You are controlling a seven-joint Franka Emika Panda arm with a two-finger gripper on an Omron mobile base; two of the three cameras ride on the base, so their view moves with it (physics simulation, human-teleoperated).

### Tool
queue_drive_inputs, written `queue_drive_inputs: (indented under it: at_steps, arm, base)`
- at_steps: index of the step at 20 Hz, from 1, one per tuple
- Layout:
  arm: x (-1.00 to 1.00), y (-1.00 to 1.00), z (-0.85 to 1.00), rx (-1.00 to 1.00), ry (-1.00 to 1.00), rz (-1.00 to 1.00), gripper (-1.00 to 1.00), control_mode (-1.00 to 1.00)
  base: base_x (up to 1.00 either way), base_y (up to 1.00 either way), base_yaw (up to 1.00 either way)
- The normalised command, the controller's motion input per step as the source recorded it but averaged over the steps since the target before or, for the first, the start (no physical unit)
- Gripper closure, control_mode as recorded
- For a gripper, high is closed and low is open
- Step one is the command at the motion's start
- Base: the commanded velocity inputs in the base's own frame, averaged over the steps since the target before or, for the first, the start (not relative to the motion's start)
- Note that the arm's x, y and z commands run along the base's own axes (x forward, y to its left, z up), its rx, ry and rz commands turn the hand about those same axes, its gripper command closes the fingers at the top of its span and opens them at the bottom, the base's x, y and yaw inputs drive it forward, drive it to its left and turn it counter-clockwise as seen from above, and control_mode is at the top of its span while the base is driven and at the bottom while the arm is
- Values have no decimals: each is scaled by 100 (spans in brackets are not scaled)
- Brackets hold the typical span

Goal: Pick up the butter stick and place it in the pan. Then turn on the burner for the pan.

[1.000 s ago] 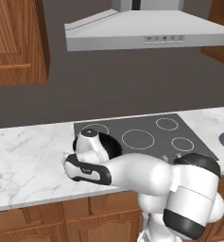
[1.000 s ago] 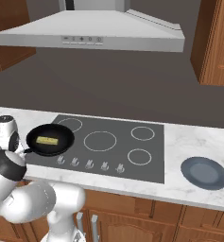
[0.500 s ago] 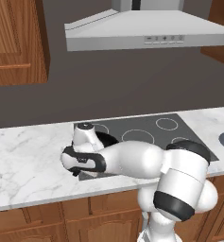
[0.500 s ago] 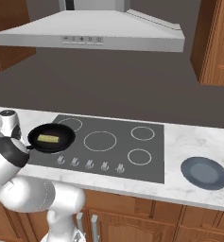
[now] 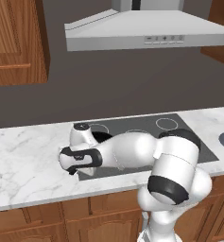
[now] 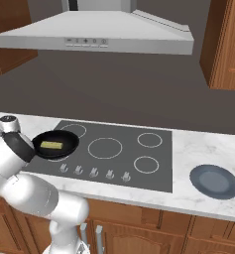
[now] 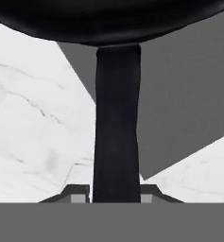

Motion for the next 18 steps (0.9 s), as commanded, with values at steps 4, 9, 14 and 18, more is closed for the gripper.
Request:
queue_drive_inputs:
  at_steps: [4,9,14,18]
  arm:
    - [16,16,-34,-2,-1,1,100,-100]
    - [5,1,-29,-1,-1,1,100,-100]
    - [0,-8,-5,2,-1,0,100,-100]
    - [1,-10,-7,2,-1,0,-100,-100]
  base:
    - [0,0,0]
    - [0,0,0]
    - [0,0,0]
    - [0,0,0]
